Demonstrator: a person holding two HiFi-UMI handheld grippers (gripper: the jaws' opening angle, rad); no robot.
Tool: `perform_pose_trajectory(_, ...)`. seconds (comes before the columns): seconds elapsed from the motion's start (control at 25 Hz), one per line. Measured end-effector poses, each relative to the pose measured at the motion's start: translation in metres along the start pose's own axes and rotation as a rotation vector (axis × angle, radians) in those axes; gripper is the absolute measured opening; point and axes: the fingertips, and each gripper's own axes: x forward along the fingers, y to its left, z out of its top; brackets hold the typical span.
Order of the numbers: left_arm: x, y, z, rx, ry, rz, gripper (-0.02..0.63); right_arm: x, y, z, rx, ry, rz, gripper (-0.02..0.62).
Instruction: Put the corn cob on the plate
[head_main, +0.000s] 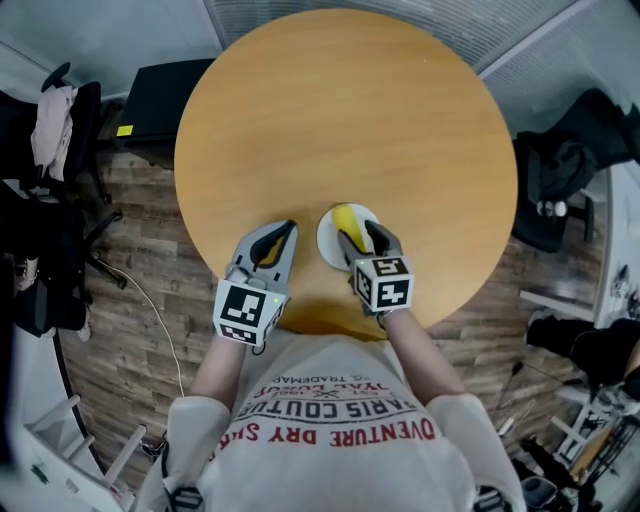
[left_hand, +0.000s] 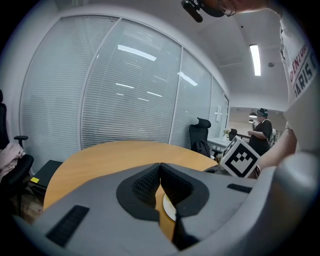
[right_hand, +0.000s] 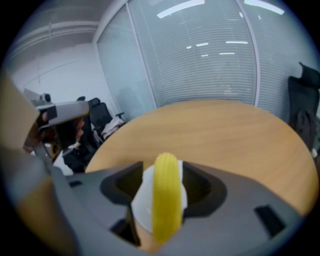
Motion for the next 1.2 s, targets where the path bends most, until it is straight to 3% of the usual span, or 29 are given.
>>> perform_pose_trajectory(0.08,-0.002,-0.004,0.005,0.009,-0.011,-0.003,0.035,-0.012,0.003,0.009,-0.005,-0.035,0.002,0.25)
perform_pose_trajectory(0.2,-0.004,-0.009,0.012,0.024,-0.023,-0.011,0.035,-0.032,0.002,0.026,-0.01,-0.109,-0.032,0.106)
perform_pose_trajectory(0.36,-0.005,-0.017,0.022,0.046,-0.044,-0.028,0.035,-0.056,0.002,0.049,0.006,-0.215,-0.042,0.048)
perform_pose_trajectory(0.6,-0.005,-0.025,0.042,0.064,-0.081,-0.041,0.035,-0.096,0.005,0.087,-0.022,-0.39,-0.033,0.031)
perform_pose_trajectory(0.76,-0.004,-0.028,0.056,0.078,-0.107,-0.051,0.035,-0.12,0.007,0.11,-0.11,-0.486,-0.07,0.029)
perform_pose_trajectory(1.04,-0.007,-0.036,0.076,0.081,-0.17,-0.073,0.035,-0.141,0.002,0.117,-0.138,-0.533,-0.09,0.029)
perform_pose_trajectory(1.2,-0.012,-0.037,0.078,0.081,-0.188,-0.077,0.035,-0.146,0.006,0.118,-0.095,-0.57,-0.037,0.029)
